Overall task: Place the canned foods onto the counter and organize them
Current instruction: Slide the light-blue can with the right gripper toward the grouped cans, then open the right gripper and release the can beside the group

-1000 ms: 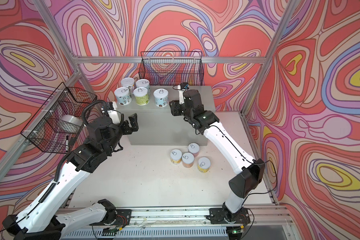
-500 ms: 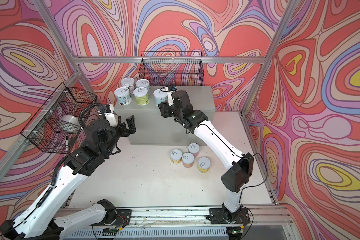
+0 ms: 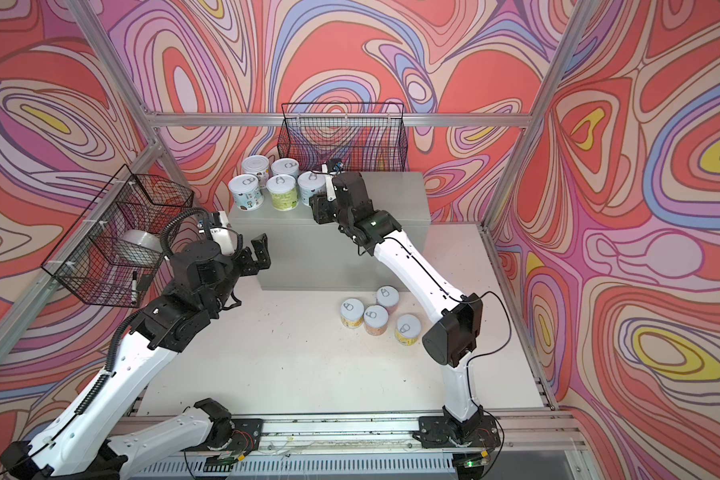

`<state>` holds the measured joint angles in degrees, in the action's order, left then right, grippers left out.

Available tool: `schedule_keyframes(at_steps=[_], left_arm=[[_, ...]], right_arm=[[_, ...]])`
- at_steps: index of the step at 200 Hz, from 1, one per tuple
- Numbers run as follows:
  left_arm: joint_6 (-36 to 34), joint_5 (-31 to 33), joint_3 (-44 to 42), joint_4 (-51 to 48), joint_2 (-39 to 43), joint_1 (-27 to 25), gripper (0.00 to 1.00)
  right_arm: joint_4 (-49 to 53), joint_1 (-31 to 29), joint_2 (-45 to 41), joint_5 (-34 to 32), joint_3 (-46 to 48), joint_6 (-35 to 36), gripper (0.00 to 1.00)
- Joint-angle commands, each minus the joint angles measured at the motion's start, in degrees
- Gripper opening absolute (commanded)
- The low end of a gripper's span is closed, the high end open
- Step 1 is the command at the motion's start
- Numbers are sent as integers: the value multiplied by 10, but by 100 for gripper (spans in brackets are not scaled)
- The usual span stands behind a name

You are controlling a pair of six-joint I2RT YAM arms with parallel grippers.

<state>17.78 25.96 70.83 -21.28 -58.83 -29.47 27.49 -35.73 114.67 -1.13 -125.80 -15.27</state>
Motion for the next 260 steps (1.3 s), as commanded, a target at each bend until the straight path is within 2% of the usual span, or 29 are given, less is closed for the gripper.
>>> schedule_keyframes(at_steps=[1, 27, 65, 118, 152, 228, 260], left_arm=[[-1, 1, -7, -6, 4, 8, 100], [4, -8, -12, -3, -3, 15, 100], [9, -21, -18, 4, -5, 23, 100], [8, -28, -22, 6, -6, 33, 100], [11, -37, -29, 11, -7, 42, 100], [16, -55, -36, 17, -21, 51, 100], [15, -60, -42, 26, -23, 51, 100]], right_arm=[[8, -1, 20, -19, 1, -22, 56], [-6, -2, 29, -25, -2, -41, 58], [12, -5, 61, -63, -54, -54, 60], [21, -5, 104, -68, -112, -59, 60], [28, -5, 127, -110, -148, -70, 60], [29, -5, 163, -105, -199, -71, 60], [17, -4, 164, -101, -192, -74, 61]])
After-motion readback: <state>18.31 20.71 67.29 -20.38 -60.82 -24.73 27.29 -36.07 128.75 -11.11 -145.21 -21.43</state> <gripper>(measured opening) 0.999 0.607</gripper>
